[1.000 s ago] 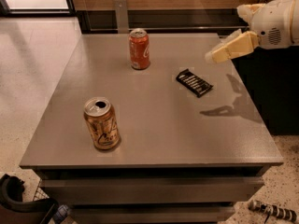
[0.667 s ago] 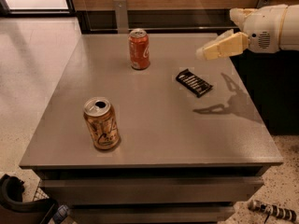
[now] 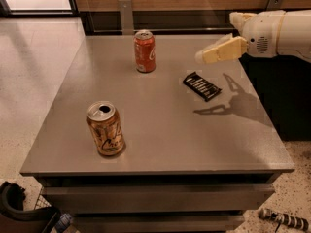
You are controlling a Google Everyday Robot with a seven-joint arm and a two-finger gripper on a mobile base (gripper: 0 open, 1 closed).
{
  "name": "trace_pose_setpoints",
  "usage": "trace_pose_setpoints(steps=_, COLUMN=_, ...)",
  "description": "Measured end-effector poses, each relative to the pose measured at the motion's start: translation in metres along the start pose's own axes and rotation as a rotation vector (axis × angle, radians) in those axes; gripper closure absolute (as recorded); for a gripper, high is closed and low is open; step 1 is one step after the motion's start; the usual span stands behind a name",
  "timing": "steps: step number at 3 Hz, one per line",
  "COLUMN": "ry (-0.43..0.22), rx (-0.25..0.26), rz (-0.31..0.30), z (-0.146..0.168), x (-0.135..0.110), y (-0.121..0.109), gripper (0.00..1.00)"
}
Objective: Knock coke can over
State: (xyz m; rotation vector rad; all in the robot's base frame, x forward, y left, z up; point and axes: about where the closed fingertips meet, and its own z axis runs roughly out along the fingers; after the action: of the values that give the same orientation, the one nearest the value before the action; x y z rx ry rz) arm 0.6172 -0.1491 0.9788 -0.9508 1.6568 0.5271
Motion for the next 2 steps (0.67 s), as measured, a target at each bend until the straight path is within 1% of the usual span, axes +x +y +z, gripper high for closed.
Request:
trace_pose_setpoints(steps=1, ry=-0.101, rx=-0.047, rz=0.02, z=0.055, x=0.006, y=-0.011, gripper=0.0)
trace_pose_setpoints(steps=2, ry=-0.167, rx=-0.092, rz=0.035, z=0.095, x=0.011, y=-0.02, gripper=0.0)
